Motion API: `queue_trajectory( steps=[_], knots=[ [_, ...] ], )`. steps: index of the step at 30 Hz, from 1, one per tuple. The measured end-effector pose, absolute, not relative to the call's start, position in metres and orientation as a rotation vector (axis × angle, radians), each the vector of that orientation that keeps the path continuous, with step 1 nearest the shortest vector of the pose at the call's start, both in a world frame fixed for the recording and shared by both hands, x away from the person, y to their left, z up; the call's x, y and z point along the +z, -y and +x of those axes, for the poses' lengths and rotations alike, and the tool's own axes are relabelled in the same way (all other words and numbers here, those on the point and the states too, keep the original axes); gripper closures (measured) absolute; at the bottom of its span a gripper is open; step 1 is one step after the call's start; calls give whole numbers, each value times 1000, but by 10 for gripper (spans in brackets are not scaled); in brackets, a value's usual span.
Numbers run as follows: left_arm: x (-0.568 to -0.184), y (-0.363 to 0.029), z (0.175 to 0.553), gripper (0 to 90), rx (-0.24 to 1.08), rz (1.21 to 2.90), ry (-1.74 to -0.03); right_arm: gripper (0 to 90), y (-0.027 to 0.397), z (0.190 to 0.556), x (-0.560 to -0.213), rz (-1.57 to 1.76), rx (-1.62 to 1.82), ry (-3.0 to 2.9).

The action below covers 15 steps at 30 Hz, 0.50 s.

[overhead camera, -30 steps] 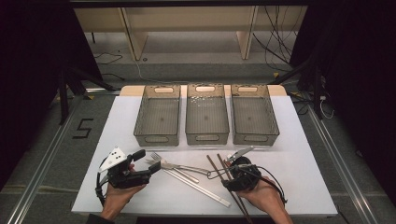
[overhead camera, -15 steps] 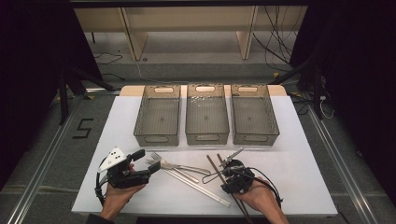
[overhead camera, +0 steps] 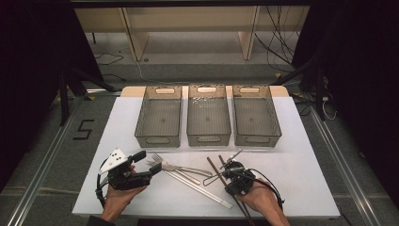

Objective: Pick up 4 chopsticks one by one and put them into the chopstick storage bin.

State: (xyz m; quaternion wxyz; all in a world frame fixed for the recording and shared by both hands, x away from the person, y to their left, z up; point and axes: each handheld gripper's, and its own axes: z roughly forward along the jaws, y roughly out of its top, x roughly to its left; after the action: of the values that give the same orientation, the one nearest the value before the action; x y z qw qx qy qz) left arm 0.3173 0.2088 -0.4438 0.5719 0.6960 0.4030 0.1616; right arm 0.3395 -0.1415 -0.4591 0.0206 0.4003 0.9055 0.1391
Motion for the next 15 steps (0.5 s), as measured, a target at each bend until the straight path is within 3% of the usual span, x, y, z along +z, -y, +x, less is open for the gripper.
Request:
queue_trajectory(
  steps=[15],
  knots=[
    [-444,-207,318,170,378,1636,-939,850,136,339,-459,1270,375,-2777]
  ],
)
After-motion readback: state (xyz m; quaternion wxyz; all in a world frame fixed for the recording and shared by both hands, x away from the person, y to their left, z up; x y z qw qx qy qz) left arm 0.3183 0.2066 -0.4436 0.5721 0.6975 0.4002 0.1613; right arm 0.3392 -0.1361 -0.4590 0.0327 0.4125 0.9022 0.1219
